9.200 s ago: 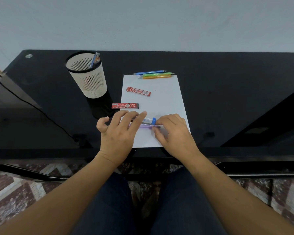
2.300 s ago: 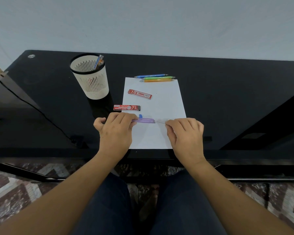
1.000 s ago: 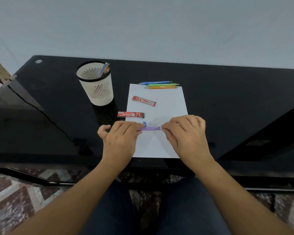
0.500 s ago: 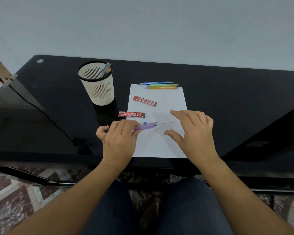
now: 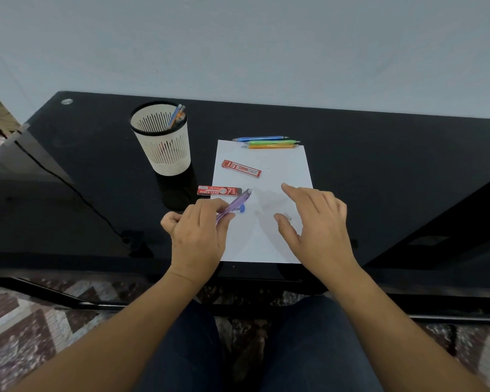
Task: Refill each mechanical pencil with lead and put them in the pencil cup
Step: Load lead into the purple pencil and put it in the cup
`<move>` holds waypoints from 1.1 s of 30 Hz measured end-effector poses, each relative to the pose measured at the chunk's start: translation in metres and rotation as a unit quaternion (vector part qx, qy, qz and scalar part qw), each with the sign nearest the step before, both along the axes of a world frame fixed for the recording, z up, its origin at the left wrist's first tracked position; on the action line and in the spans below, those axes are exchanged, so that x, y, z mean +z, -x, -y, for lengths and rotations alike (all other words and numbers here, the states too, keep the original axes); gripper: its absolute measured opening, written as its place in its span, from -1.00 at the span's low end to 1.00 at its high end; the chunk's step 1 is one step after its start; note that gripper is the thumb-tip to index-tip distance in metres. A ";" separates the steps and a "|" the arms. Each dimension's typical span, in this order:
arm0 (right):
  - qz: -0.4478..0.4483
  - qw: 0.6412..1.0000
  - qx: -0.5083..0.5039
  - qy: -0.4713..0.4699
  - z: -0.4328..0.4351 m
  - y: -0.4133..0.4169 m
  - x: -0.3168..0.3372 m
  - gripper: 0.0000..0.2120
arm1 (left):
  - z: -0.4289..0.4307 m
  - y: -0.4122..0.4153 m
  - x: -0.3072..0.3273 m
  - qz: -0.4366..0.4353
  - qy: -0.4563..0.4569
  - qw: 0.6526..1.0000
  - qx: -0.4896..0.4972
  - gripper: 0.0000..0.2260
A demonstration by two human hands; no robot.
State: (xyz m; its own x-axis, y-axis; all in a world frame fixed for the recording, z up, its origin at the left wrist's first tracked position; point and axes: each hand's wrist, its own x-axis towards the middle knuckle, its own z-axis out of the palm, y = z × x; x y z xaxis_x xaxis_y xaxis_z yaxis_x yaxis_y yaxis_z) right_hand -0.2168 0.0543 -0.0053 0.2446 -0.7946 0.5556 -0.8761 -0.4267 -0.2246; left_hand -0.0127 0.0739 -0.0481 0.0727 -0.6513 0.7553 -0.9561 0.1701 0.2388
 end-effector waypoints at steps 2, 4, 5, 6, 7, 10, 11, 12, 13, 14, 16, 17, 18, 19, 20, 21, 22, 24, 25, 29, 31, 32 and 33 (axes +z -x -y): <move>-0.006 1.000 0.001 0.004 0.001 0.001 -0.001 -0.61 | 0.000 0.001 0.002 0.022 0.010 1.000 0.013 -0.78; -0.013 1.000 0.002 0.009 0.001 0.002 -0.003 -0.65 | 0.000 0.001 0.002 0.038 0.023 0.999 0.020 -0.82; -0.017 1.000 0.004 0.013 0.001 0.004 -0.004 -0.67 | 0.001 0.000 0.002 0.044 0.029 0.998 0.023 -0.84; -0.021 1.000 0.007 0.015 0.001 0.005 -0.006 -0.70 | 0.001 0.000 0.001 0.048 0.033 0.998 0.026 -0.86; -0.027 1.000 0.009 0.015 0.001 0.007 -0.007 -0.72 | 0.001 0.000 0.001 0.051 0.034 0.998 0.029 -0.88; -0.054 0.999 0.002 -0.004 0.003 0.011 -0.012 -0.79 | 0.002 -0.001 -0.002 0.048 0.018 0.998 0.029 -0.91; -0.062 0.998 -0.003 -0.014 0.003 0.012 -0.014 -0.81 | 0.002 -0.001 -0.002 0.045 0.009 0.999 0.028 -0.91; -0.067 0.997 -0.007 -0.024 0.004 0.013 -0.015 -0.82 | 0.002 -0.002 -0.003 0.042 0.001 0.999 0.025 -0.91; -0.069 0.997 -0.010 -0.032 0.005 0.014 -0.017 -0.84 | 0.002 -0.002 -0.003 0.040 -0.005 0.999 0.021 -0.91; -0.072 0.997 -0.012 -0.038 0.006 0.015 -0.017 -0.86 | 0.002 -0.002 -0.003 0.040 -0.010 0.999 0.017 -0.91; -0.080 0.996 -0.019 -0.047 0.007 0.015 -0.020 -0.93 | 0.002 -0.002 -0.002 0.039 -0.015 0.999 0.009 -0.91; -0.083 0.995 -0.024 -0.051 0.008 0.015 -0.021 -0.95 | 0.002 -0.002 -0.002 0.038 -0.018 0.999 0.004 -0.91; -0.083 0.995 -0.029 -0.054 0.010 0.014 -0.022 -0.97 | 0.002 -0.002 -0.001 0.037 -0.020 0.999 0.001 -0.90; -0.082 0.994 -0.034 -0.056 0.011 0.014 -0.023 -0.96 | 0.002 -0.002 -0.001 0.037 -0.022 0.999 -0.001 -0.90; -0.082 0.994 -0.040 -0.055 0.013 0.013 -0.025 -0.95 | 0.002 -0.001 -0.001 0.037 -0.024 0.999 -0.002 -0.90; -0.085 0.994 -0.045 -0.052 0.014 0.013 -0.026 -0.94 | 0.002 -0.001 0.000 0.038 -0.025 0.999 -0.003 -0.90; -0.092 0.993 -0.049 -0.048 0.016 0.012 -0.027 -0.93 | 0.002 -0.001 0.000 0.038 -0.025 0.999 -0.003 -0.90; -0.105 0.992 -0.052 -0.045 0.017 0.011 -0.027 -0.92 | 0.002 -0.002 0.000 0.038 -0.025 0.999 -0.003 -0.90; -0.110 0.991 -0.053 -0.046 0.018 0.010 -0.027 -0.92 | 0.002 -0.002 0.000 0.038 -0.025 0.999 -0.003 -0.90; -0.128 0.988 -0.060 -0.056 0.020 0.007 -0.025 -0.91 | 0.002 -0.002 0.000 0.040 -0.027 0.999 -0.002 -0.89; -0.151 0.985 -0.059 -0.060 0.020 0.004 -0.024 -0.90 | 0.002 -0.002 0.000 0.040 -0.028 0.999 -0.003 -0.90; -0.165 0.983 -0.059 -0.062 0.020 0.003 -0.023 -0.88 | 0.001 -0.002 0.000 0.040 -0.029 0.999 -0.004 -0.90; -0.180 0.980 -0.059 -0.065 0.020 0.001 -0.023 -0.87 | 0.001 -0.002 0.001 0.040 -0.032 0.999 -0.005 -0.90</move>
